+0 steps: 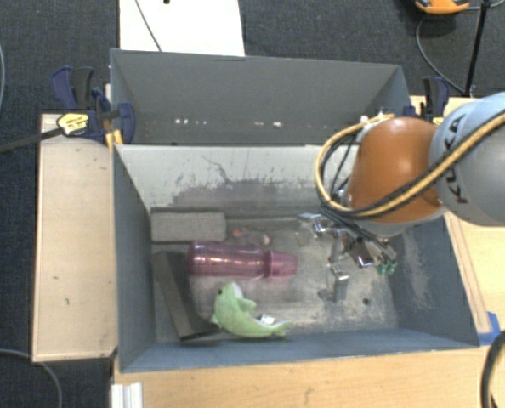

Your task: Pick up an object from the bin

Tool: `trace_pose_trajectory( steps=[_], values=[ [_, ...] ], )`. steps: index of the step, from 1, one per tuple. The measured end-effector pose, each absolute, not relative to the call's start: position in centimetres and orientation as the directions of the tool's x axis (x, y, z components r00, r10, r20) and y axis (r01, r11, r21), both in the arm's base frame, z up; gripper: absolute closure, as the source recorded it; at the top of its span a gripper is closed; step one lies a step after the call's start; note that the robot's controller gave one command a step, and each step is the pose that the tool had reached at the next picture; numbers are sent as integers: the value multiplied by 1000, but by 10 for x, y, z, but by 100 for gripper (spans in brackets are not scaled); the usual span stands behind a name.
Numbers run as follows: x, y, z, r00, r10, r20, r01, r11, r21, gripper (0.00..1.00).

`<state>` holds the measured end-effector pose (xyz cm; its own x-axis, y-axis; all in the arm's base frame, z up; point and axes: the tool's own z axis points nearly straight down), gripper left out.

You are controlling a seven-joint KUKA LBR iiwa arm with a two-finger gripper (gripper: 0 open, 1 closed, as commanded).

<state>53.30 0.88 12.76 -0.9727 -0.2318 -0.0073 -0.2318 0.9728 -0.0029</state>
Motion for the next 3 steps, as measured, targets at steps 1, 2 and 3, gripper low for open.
trace_pose_trajectory(
  steps=[1, 2, 3],
  values=[
    [552, 21, 105, -972, -237, -8, -237, 972, 2, 0],
    [561, 35, 91, -995, -98, -10, -98, 995, 0, 0],
    [574, 60, 71, -870, -493, -16, -493, 870, -3, 100]
  ],
)
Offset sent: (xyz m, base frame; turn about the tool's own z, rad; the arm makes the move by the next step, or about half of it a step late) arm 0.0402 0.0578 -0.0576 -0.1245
